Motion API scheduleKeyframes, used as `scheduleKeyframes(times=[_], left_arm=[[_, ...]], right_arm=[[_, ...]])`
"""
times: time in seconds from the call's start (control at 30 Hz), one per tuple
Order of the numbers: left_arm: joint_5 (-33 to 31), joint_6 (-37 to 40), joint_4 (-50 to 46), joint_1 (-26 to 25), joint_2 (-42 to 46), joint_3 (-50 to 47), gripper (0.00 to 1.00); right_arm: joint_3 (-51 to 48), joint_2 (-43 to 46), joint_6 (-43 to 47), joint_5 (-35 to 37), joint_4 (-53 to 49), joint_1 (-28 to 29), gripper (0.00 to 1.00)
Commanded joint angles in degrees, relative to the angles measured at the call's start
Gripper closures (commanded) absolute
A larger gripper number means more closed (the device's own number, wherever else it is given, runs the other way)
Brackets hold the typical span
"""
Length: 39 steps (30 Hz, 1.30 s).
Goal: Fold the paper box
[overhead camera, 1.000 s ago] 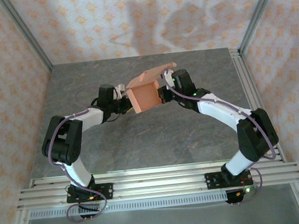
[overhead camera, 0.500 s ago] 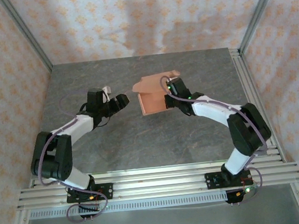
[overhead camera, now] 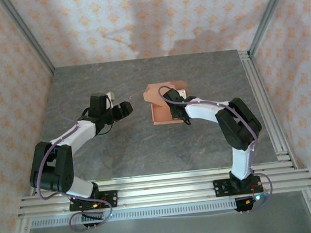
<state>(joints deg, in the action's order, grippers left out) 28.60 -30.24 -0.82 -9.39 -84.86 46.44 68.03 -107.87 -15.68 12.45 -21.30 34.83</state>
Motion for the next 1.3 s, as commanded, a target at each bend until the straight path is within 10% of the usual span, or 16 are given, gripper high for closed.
scheduleKeyframes(times=[0.0,0.3,0.53,1.27], left_arm=[[-1.7,2.1,-2.0,-0.5,2.5,1.4,0.17],[-1.3,4.9,-2.1,-1.4,3.1,2.2,0.17],[-2.1,15.6,-4.6,-4.8,2.0,8.5,0.16],[-1.9,16.6,-5.7,-4.8,-0.7,9.9,0.15]], right_arm=[[2.2,-0.4,-1.4,2.9,-4.3,0.1,0.85],[-0.8,8.9,1.9,-1.3,-0.3,-1.4,0.45],[-4.9,15.3,9.8,-17.6,6.7,-7.3,0.39],[3.0,0.8,1.3,-14.3,-4.7,-8.3,0.95]])
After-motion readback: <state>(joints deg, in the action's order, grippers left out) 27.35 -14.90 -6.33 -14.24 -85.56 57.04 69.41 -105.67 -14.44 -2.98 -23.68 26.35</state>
